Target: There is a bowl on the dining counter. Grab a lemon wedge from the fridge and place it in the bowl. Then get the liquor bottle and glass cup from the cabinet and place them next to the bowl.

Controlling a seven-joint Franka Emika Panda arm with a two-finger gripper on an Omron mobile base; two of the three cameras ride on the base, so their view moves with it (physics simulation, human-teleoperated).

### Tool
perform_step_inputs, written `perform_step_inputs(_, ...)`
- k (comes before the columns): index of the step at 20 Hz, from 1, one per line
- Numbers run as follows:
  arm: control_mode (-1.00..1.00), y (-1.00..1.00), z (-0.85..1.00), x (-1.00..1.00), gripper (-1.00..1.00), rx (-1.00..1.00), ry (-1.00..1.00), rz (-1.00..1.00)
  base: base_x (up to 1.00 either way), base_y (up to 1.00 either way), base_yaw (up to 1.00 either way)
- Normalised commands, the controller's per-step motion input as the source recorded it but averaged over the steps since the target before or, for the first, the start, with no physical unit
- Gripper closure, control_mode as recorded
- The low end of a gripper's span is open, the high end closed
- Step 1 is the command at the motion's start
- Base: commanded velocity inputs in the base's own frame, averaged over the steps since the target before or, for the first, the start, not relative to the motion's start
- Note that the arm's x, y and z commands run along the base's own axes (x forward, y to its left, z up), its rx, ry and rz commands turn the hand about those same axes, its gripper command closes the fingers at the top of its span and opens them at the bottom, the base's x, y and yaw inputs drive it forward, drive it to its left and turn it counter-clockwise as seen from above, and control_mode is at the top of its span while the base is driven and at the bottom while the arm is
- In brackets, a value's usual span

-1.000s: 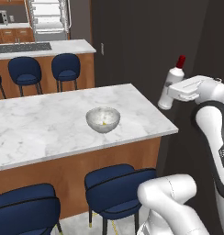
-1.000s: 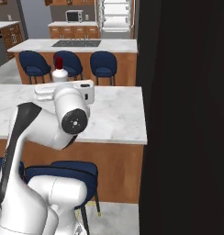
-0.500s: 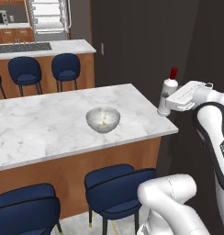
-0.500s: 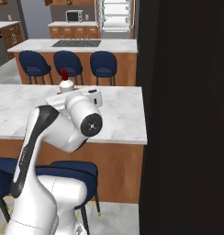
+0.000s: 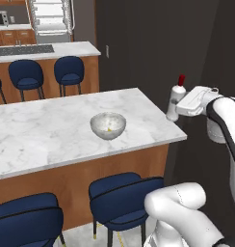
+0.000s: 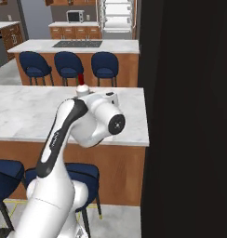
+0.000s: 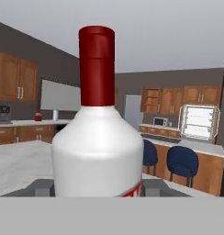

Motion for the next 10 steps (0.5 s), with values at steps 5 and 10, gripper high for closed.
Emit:
perform_step_inputs(5,-1.00,-0.04,-0.43,0.57,1.00,0.00,0.05,0.04,0.00,0.00,0.00)
perform_step_inputs(10,-1.00,0.00,-0.46,0.58,1.00,0.00,0.01,0.02,0.00,0.00,0.00)
